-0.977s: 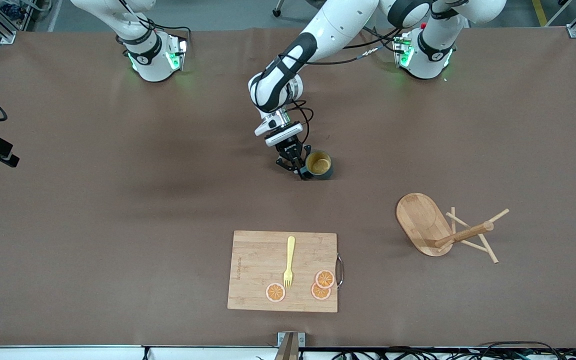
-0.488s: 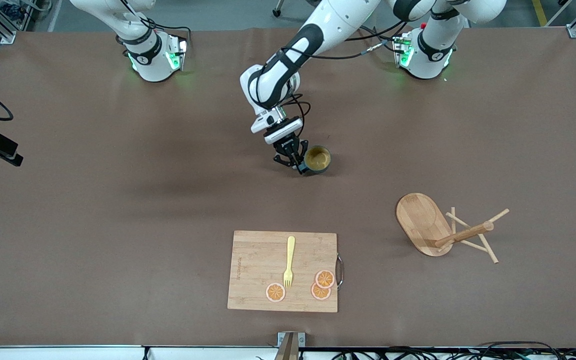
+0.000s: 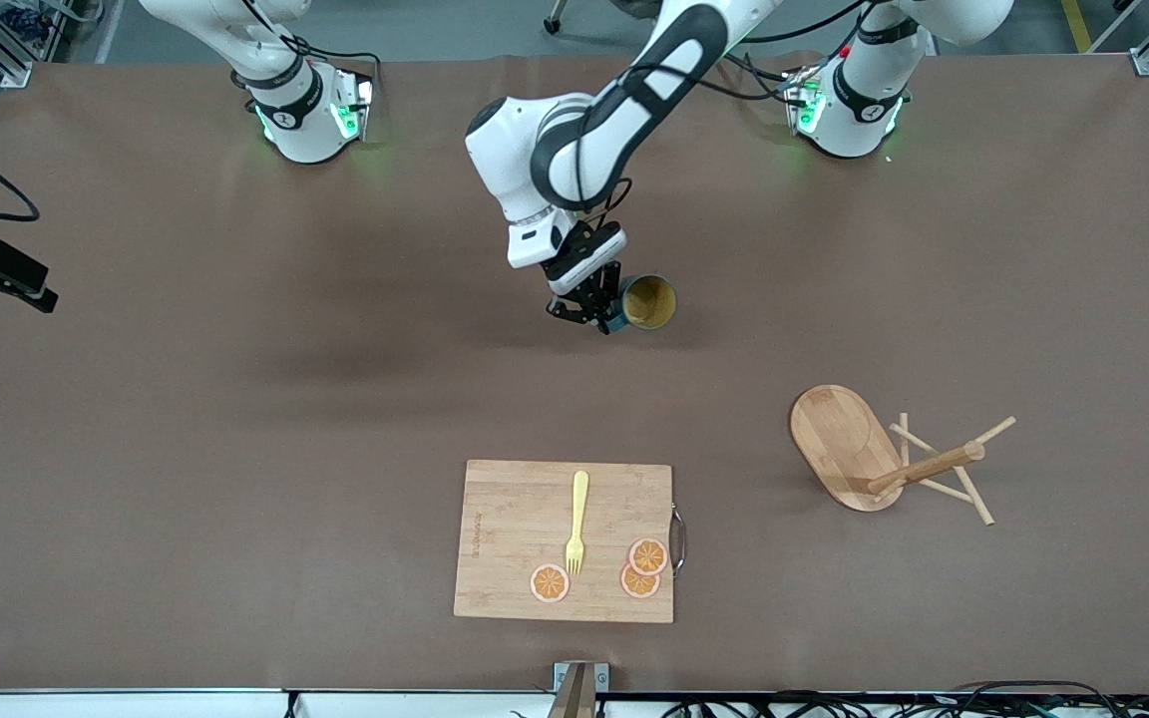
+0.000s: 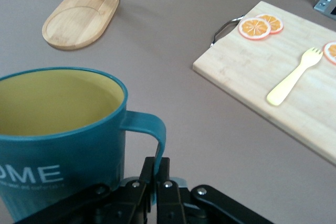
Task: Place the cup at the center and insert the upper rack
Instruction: 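Lift the teal mug by its handle with the left gripper, then carry the mug over the wooden mug tree with the left gripper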
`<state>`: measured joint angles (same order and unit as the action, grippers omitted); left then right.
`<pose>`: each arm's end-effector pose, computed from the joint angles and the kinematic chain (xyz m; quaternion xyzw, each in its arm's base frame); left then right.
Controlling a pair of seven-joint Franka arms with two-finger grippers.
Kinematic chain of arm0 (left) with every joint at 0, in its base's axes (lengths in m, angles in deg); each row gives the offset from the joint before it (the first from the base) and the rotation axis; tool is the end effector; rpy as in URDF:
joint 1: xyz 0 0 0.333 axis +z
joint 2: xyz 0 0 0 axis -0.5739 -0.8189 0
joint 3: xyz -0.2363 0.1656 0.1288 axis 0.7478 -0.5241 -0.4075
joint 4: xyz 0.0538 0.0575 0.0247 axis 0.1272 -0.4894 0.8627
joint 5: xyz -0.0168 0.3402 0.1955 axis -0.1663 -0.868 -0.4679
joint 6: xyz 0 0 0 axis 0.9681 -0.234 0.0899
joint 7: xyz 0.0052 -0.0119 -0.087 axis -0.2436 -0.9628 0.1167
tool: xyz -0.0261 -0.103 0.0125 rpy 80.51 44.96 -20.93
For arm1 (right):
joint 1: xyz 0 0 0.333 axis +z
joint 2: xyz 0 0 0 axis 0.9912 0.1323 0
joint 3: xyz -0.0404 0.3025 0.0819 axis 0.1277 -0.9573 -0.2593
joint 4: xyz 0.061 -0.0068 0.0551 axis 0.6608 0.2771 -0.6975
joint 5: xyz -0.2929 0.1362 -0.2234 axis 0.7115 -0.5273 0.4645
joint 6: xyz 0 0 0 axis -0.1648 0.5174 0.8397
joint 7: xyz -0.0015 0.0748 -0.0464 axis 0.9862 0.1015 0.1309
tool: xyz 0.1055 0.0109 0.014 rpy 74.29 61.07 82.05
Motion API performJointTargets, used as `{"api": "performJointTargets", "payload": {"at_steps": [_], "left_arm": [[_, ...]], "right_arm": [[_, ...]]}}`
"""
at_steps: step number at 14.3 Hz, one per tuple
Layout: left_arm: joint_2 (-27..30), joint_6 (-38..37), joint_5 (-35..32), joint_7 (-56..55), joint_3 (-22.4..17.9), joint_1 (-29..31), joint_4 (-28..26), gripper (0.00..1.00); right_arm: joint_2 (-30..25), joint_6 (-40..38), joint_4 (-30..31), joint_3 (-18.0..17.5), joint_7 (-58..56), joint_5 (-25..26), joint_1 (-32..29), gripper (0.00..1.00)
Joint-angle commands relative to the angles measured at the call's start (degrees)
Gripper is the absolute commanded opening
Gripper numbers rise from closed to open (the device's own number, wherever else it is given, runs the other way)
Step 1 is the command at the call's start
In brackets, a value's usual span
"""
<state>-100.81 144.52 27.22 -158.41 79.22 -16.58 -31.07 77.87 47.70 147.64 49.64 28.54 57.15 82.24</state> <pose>0.3951 -0.5565 0.2857 -0.8937 -0.3169 -0.2958 0.1159 0.5742 -0.0359 0.6330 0.9993 -0.0193 0.0315 0.0081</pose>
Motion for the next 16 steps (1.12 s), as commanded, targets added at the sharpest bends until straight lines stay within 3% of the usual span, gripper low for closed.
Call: {"api": "performJointTargets", "payload": {"at_steps": [1,5,9,16], "left_arm": [[3.22,0.53,4.57,3.55,0.44,2.46,-0.61,0.00],[5.24,2.81,12.75,5.57,0.52,7.38,3.08,0.00],[6.91,8.26,19.42,8.20,0.52,12.13,3.00,0.00],[11.83,8.44,37.26,17.97,0.52,19.68,2.73,0.00]], "right_arm": [[-3.16,1.23,4.42,0.20,0.28,0.81,0.60,1.00],[-4.13,2.02,5.66,0.20,0.54,0.90,0.68,1.00],[-3.78,1.49,5.22,0.20,0.80,0.72,0.69,1.00],[-3.69,2.11,5.04,0.20,0.72,0.72,0.60,1.00]]}}
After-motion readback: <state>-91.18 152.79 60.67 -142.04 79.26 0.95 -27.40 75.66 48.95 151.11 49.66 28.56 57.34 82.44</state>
